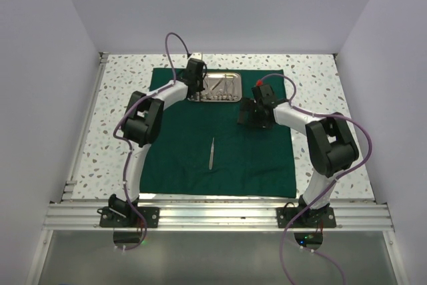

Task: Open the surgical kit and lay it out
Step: Pick up the medical item from the container.

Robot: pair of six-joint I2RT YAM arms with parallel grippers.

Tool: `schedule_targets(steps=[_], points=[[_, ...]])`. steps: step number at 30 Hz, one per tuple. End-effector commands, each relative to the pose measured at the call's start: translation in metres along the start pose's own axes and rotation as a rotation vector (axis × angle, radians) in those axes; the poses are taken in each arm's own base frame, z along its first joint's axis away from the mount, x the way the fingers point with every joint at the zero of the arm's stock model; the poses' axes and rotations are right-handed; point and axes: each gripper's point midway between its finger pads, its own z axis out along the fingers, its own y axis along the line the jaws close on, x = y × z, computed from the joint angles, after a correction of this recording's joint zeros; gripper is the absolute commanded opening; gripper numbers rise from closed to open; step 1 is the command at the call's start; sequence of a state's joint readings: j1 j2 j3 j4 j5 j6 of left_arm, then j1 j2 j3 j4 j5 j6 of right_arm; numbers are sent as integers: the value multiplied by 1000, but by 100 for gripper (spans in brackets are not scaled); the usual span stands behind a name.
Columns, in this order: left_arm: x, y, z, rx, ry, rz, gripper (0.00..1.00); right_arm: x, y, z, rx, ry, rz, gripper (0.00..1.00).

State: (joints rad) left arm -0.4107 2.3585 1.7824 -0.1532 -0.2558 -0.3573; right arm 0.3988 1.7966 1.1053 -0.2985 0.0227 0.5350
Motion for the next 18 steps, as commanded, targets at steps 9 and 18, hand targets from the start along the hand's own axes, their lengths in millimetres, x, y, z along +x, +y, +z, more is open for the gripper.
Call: schedule_targets(steps=[9,18], points=[[119,38,8,-50,339,62,0,-12,12,1,-37,-23,7,98],[51,23,-10,-8,193,49,0,-12,11,2,-36,-22,7,98]])
